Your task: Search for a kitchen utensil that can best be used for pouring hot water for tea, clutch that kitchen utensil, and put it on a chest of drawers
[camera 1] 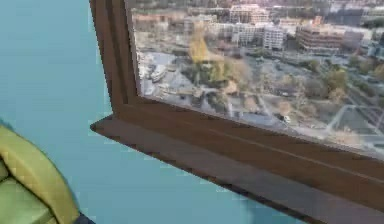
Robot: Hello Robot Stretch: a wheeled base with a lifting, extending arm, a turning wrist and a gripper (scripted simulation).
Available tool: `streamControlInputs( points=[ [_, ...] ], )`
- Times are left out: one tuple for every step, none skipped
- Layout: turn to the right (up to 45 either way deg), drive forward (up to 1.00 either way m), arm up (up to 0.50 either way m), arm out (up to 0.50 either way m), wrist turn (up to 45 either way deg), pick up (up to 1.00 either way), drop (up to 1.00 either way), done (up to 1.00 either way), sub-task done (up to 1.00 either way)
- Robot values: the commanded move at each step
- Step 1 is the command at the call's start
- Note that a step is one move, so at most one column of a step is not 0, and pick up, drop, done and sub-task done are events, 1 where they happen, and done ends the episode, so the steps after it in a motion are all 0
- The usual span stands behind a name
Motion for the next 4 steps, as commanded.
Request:
streamControlInputs(
  points=[
    [-45.0,0.0,0.0,0.0,0.0,0.0,0.0,0.0,0.0],
    [-45.0,0.0,0.0,0.0,0.0,0.0,0.0,0.0,0.0],
    [-30.0,0.0,0.0,0.0,0.0,0.0,0.0,0.0,0.0],
    [0.0,1.0,0.0,0.0,0.0,0.0,0.0,0.0,0.0]
  ],
)
